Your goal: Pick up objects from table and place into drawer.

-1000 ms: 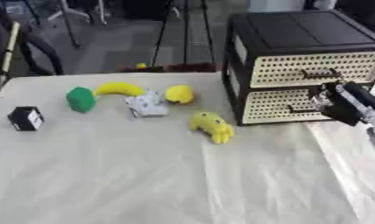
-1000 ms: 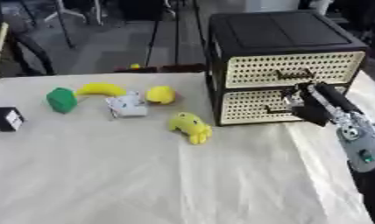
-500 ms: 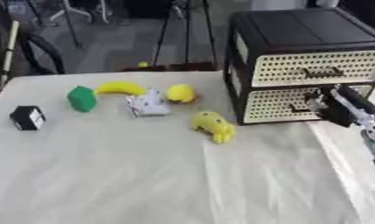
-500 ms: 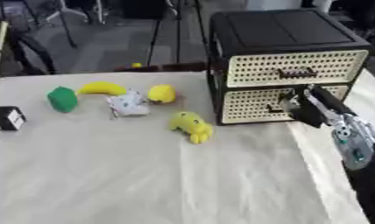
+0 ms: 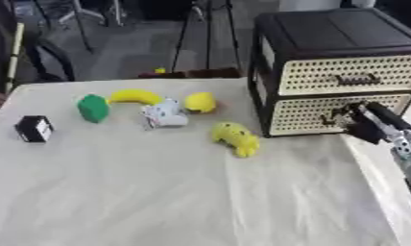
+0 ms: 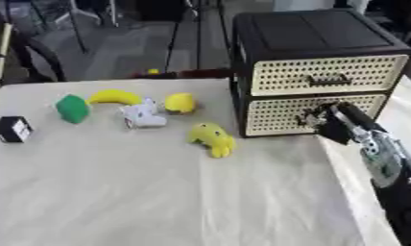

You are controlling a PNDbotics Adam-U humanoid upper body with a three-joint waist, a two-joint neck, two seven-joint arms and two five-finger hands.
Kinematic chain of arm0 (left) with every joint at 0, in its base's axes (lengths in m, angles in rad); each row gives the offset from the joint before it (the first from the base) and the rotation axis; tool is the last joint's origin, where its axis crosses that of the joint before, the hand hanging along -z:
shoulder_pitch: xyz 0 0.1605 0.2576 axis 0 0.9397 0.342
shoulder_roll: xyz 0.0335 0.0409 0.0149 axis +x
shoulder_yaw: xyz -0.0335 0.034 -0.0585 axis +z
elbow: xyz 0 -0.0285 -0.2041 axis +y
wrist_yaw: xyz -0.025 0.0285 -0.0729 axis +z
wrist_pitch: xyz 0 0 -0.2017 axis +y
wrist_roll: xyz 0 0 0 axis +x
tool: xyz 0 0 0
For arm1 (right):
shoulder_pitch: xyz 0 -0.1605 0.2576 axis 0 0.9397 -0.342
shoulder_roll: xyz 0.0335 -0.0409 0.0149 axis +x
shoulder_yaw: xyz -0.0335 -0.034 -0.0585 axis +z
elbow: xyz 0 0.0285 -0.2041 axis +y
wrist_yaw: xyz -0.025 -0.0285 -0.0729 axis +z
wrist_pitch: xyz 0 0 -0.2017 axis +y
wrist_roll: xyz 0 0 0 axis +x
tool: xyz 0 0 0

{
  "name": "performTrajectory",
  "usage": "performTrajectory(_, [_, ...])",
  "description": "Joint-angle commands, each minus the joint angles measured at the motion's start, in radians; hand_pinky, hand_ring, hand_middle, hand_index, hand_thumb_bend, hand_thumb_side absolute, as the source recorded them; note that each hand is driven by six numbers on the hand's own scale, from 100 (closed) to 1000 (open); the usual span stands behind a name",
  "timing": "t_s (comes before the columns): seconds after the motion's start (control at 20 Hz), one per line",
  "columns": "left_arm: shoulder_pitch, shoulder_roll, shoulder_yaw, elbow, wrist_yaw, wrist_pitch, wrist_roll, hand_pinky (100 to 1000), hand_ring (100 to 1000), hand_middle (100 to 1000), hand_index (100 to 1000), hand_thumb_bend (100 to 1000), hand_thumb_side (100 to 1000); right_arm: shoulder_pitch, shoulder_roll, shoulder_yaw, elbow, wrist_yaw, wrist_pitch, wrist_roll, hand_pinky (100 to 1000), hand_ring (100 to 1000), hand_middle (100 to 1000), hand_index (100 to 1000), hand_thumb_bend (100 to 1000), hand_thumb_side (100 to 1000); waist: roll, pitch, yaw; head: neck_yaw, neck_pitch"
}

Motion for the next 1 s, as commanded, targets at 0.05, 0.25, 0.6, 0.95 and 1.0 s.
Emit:
performTrajectory(0.05, [-0.012,0.015,0.003,-0.013,0.005,-0.001,-0.003,478,468,552,750,613,819,-0.021,-0.019,-0.004,0.019,0.021,0.000,-0.002,100,100,100,625,100,951,0.002,-0.011,0.003,-0.003,0.003])
performTrajectory(0.25, [-0.012,0.015,0.002,-0.013,0.006,-0.001,-0.004,478,468,552,750,611,819,-0.023,-0.018,0.001,0.033,0.036,-0.005,0.007,100,100,100,622,100,965,0.002,-0.012,0.004,-0.004,0.005])
performTrajectory(0.6, [-0.010,0.015,0.004,-0.012,0.006,-0.001,-0.003,478,468,552,750,610,820,0.000,-0.021,0.010,-0.007,0.056,-0.023,0.045,100,100,100,593,100,973,0.001,-0.014,0.001,-0.001,0.007])
performTrajectory(0.95, [-0.008,0.015,0.004,-0.011,0.005,0.000,-0.003,478,468,552,749,610,821,0.035,-0.021,0.016,-0.056,0.067,-0.032,0.073,100,100,100,588,100,980,0.000,-0.017,-0.004,0.001,0.009])
performTrajectory(1.0, [-0.007,0.015,0.004,-0.011,0.005,0.000,-0.003,478,468,552,749,610,821,0.041,-0.021,0.017,-0.063,0.067,-0.034,0.077,100,100,100,588,100,981,0.000,-0.018,-0.005,0.001,0.009])
